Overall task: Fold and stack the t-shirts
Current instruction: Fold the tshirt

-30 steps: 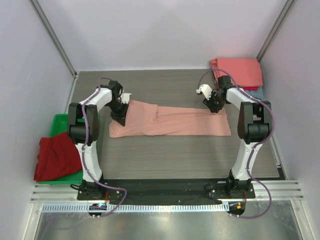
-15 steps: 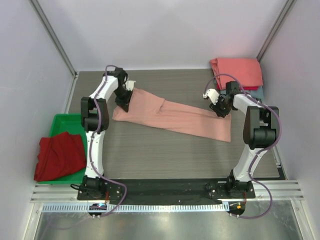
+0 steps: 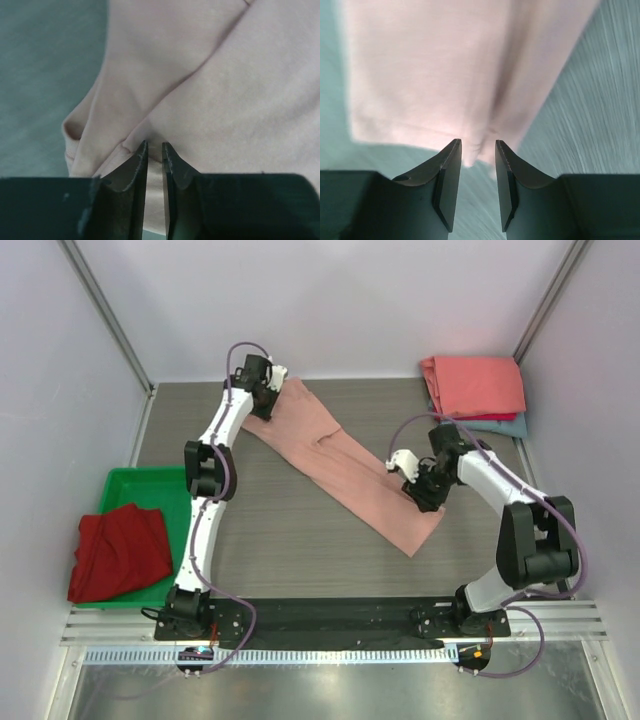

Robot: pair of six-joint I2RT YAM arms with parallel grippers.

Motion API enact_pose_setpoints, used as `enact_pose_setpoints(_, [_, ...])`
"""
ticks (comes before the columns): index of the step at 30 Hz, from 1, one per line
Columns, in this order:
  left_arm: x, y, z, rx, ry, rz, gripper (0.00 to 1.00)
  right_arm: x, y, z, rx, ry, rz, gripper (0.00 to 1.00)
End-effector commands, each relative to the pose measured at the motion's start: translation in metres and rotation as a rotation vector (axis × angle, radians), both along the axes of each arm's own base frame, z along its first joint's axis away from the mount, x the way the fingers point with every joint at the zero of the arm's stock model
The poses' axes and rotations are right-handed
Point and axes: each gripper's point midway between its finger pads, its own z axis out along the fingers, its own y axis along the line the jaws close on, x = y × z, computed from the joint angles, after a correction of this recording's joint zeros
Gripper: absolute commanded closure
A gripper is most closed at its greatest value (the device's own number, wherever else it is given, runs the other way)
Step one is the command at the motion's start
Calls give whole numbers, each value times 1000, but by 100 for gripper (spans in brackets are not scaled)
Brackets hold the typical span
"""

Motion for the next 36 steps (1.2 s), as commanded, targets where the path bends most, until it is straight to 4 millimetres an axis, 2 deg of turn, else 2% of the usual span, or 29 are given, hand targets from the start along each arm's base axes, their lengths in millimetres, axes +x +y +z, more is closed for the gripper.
enact_pose_setpoints(1, [65, 8, 62, -15, -316, 113, 80, -22, 37, 40, 80, -26, 38, 60])
enact_pose_setpoints(2, [66, 8, 79, -33, -344, 129, 80, -17, 43, 53, 93, -73, 39, 60])
enact_pose_setpoints(3, [62, 4, 128, -75, -406, 137, 80, -10, 43, 61, 94, -103, 19, 60])
enact_pose_setpoints(4, [51, -1, 126, -123, -367, 162, 79, 3, 45, 77, 99, -155, 3, 60])
enact_pose_setpoints(6, [26, -24, 152, -241, -346, 107, 75, 19, 45, 89, 104, -201, -26, 60])
enact_pose_setpoints(7, [-1, -35, 171, -294, -347, 98, 73, 28, 47, 97, 110, -230, -31, 60])
enact_pose_setpoints(9, [-32, -52, 175, -341, -320, 45, 71, 43, 51, 97, 121, -257, -32, 60])
enact_pose_setpoints(10, [-58, -56, 174, -346, -291, 32, 71, 51, 52, 98, 126, -269, -31, 60])
enact_pose_setpoints(11, [-73, -67, 167, -355, -251, 21, 71, 59, 56, 97, 134, -286, -25, 60])
enact_pose_setpoints(12, [-84, -70, 161, -362, -217, 32, 72, 65, 58, 87, 131, -271, -13, 60])
enact_pose_setpoints(13, [-106, -73, 143, -374, -124, 35, 73, 71, 62, 87, 144, -278, 1, 60])
enact_pose_setpoints(15, [-124, -77, 124, -407, -8, 80, 76, 87, 68, 80, 159, -301, 31, 60])
enact_pose_setpoints(16, [-137, -77, 110, -407, 64, 92, 77, 96, 71, 70, 160, -289, 40, 60])
enact_pose_setpoints(19, [-152, -87, 90, -445, 149, 113, 80, 128, 83, 53, 189, -293, 61, 60])
enact_pose_setpoints(21, [-155, -96, 90, -446, 138, 100, 82, 147, 93, 51, 221, -310, 73, 60])
enact_pose_setpoints(22, [-163, -111, 88, -444, 148, 70, 82, 163, 99, 58, 236, -338, 64, 60])
enact_pose_setpoints(23, [-168, -120, 87, -444, 157, 50, 82, 173, 103, 45, 243, -321, 60, 60])
enact_pose_setpoints(24, [-173, -130, 84, -440, 165, 33, 82, 181, 106, 43, 254, -323, 60, 60])
enact_pose_setpoints(25, [-183, -148, 84, -440, 170, -12, 82, 198, 110, 55, 270, -360, 58, 61])
enact_pose_setpoints(26, [-187, -156, 81, -438, 177, -28, 82, 206, 114, 43, 275, -349, 55, 60])
enact_pose_setpoints(27, [-192, -165, 78, -436, 187, -47, 82, 213, 119, 44, 290, -355, 55, 61])
enact_pose_setpoints(28, [-201, -179, 76, -439, 197, -72, 82, 228, 123, 58, 309, -394, 55, 60])
enact_pose_setpoints(29, [-205, -185, 73, -439, 207, -80, 82, 234, 127, 59, 329, -395, 44, 60])
enact_pose_setpoints(30, [-210, -190, 71, -441, 215, -82, 82, 239, 132, 49, 348, -375, 40, 60])
enact_pose_setpoints(31, [-218, -198, 68, -447, 233, -82, 82, 251, 138, 59, 372, -403, 42, 60])
enact_pose_setpoints(32, [-222, -201, 65, -451, 248, -75, 82, 256, 142, 59, 396, -396, 27, 60])
enact_pose_setpoints(33, [-226, -202, 62, -453, 260, -66, 82, 260, 147, 45, 409, -367, 18, 60])
enact_pose_setpoints(34, [-233, -203, 57, -453, 275, -56, 82, 267, 154, 53, 445, -376, 24, 60])
enact_pose_setpoints(36, [-242, -204, 53, -461, 301, -28, 80, 269, 165, 47, 483, -345, 15, 60])
